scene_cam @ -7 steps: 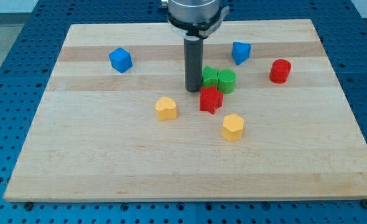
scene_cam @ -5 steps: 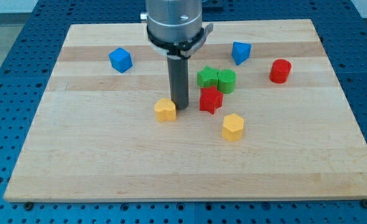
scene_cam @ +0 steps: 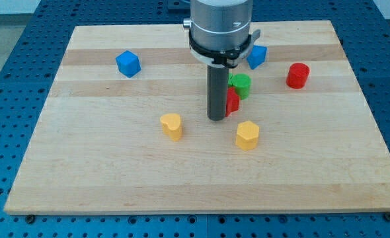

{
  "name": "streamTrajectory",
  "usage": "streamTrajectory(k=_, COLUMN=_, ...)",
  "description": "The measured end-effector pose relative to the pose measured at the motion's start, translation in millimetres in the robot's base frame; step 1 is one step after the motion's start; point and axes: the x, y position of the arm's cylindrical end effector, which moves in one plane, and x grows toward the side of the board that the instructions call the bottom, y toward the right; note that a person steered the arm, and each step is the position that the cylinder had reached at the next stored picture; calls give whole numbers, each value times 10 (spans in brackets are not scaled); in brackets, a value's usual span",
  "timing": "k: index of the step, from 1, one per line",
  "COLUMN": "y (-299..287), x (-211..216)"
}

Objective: Move the yellow hexagon and red star diagonally to the yellow heart

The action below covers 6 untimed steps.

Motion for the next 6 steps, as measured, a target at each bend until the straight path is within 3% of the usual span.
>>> streamTrajectory(k=3, y=-5, x=36)
streamTrajectory(k=4, y=-5, x=399)
streamTrajectory(k=6, y=48, x=636)
